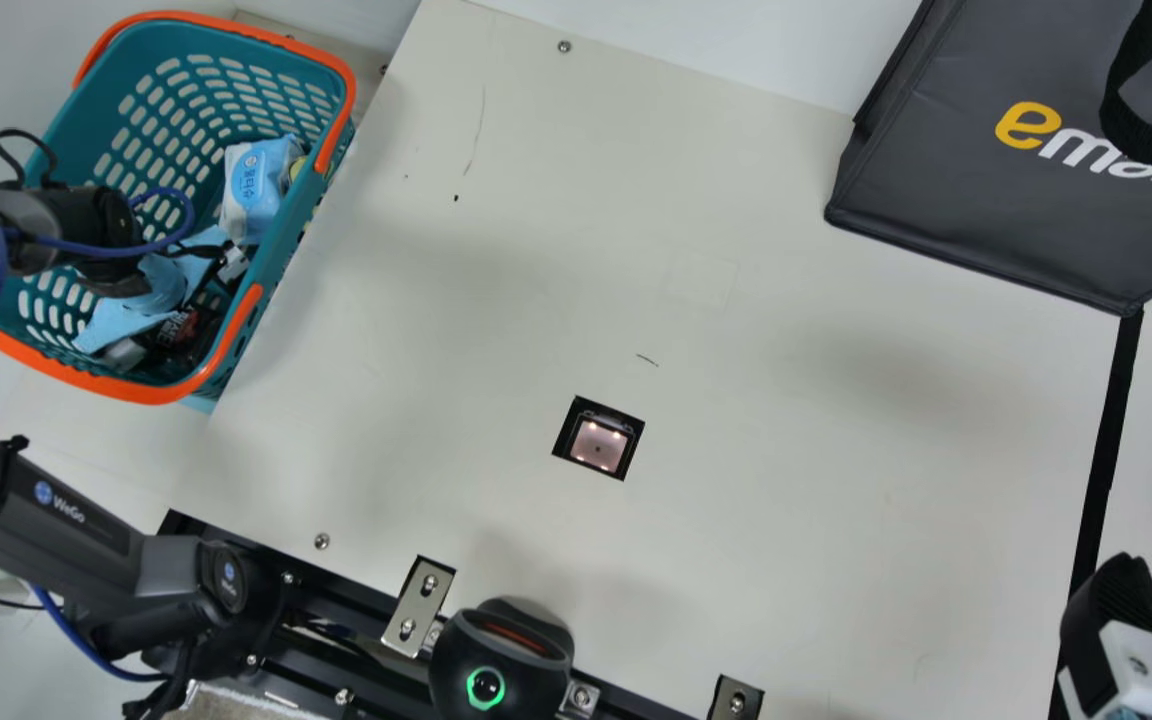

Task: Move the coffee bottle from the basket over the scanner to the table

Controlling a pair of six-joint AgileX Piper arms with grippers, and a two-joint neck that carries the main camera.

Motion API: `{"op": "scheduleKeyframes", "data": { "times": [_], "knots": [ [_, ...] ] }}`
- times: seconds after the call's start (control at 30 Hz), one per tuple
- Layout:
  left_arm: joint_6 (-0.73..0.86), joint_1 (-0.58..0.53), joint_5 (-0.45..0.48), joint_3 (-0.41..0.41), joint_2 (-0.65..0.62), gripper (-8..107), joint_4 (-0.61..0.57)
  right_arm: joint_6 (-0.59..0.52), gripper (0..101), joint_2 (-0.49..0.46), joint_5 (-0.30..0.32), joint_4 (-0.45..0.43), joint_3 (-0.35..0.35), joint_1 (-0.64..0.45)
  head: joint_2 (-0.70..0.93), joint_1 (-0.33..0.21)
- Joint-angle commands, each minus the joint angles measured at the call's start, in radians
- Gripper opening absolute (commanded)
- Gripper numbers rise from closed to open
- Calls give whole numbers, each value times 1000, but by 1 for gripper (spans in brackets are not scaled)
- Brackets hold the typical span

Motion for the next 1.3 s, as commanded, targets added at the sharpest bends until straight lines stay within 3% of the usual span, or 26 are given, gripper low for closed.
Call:
{"op": "scheduleKeyframes", "data": {
  "times": [0.0,0.6,1.07,1.1,1.27],
  "knots": [
    [1,1,-14,3,2,90,-9,0,95,0,0,0,0,0,2,-29],
    [-47,7,-47,5,72,90,40,0,95,0,0,0,0,0,2,-29],
    [-99,-11,-55,27,12,-3,71,0,95,0,0,0,0,0,2,-29],
    [-98,-15,-49,29,-1,-8,68,0,95,0,0,0,0,0,2,-29],
    [-79,-36,1,29,-77,-8,39,0,95,0,-3,0,0,0,2,-29]
  ]
}}
